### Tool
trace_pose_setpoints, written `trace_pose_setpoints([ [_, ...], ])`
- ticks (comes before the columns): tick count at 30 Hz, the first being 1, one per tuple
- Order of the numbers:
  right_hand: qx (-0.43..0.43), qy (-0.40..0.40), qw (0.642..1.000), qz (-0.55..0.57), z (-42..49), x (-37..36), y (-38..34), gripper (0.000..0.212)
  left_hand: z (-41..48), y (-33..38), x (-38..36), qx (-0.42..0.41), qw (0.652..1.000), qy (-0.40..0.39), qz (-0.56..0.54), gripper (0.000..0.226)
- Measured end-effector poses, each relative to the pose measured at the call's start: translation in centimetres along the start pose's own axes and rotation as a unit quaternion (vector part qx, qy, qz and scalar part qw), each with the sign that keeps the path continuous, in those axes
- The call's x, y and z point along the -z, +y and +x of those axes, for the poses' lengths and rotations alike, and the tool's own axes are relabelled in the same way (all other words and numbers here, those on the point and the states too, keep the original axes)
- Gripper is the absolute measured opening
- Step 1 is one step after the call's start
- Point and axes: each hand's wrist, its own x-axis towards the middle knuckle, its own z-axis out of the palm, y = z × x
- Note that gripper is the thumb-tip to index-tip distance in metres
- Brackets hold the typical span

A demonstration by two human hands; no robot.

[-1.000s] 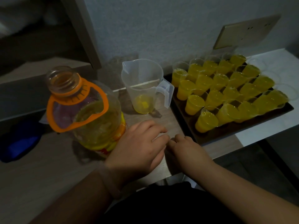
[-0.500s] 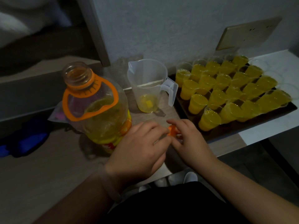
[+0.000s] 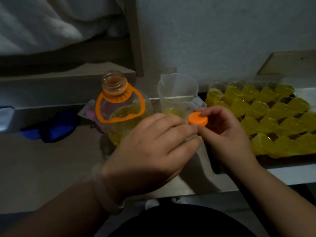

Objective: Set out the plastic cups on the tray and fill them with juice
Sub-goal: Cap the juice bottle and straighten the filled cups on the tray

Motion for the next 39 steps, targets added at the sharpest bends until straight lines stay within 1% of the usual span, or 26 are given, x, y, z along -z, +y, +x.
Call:
trace_pose_setpoints([
  [5,0.041,-0.012,0.997,0.063,1.7,-0.6,-1.8,0.027,-0.3,-0.9,1.3,0.028,0.999,0.019,0.038,0.023],
  [7,0.06,-0.019,0.995,0.071,2.2,-1.3,-2.7,0.025,-1.0,-1.4,1.8,0.033,0.998,0.034,0.052,0.021],
  [11,0.111,-0.054,0.99,0.072,2.8,-3.6,-5.2,0.029,-3.0,-2.5,2.8,0.042,0.995,0.067,0.063,0.022],
  [15,0.152,-0.078,0.982,0.078,3.7,-6.7,-7.0,0.031,-5.7,-5.0,3.5,0.044,0.996,0.052,0.057,0.032],
  [18,0.153,-0.103,0.979,0.08,4.3,-9.7,-7.3,0.03,-6.9,-6.8,3.9,0.022,0.998,0.03,0.046,0.032],
  [21,0.155,-0.116,0.98,0.04,4.4,-11.9,-7.0,0.031,-7.5,-8.1,3.7,-0.025,0.999,0.022,0.035,0.029],
  [24,0.129,-0.113,0.985,-0.008,4.5,-12.7,-6.5,0.034,-8.1,-9.3,2.9,-0.063,0.998,0.025,0.014,0.03],
  [29,0.118,-0.094,0.988,-0.041,4.8,-13.1,-6.2,0.037,-8.5,-11.0,2.0,-0.097,0.994,0.047,-0.021,0.032],
  [33,0.116,-0.082,0.985,-0.102,5.1,-12.9,-6.6,0.039,-8.3,-11.9,1.8,-0.099,0.99,0.084,-0.058,0.031],
  [36,0.109,-0.087,0.981,-0.138,5.4,-13.1,-7.3,0.043,-8.4,-11.9,1.6,-0.092,0.988,0.106,-0.063,0.031],
  [39,0.106,-0.105,0.974,-0.168,5.9,-13.1,-8.1,0.037,-8.7,-11.5,1.0,-0.085,0.988,0.108,-0.066,0.029],
])
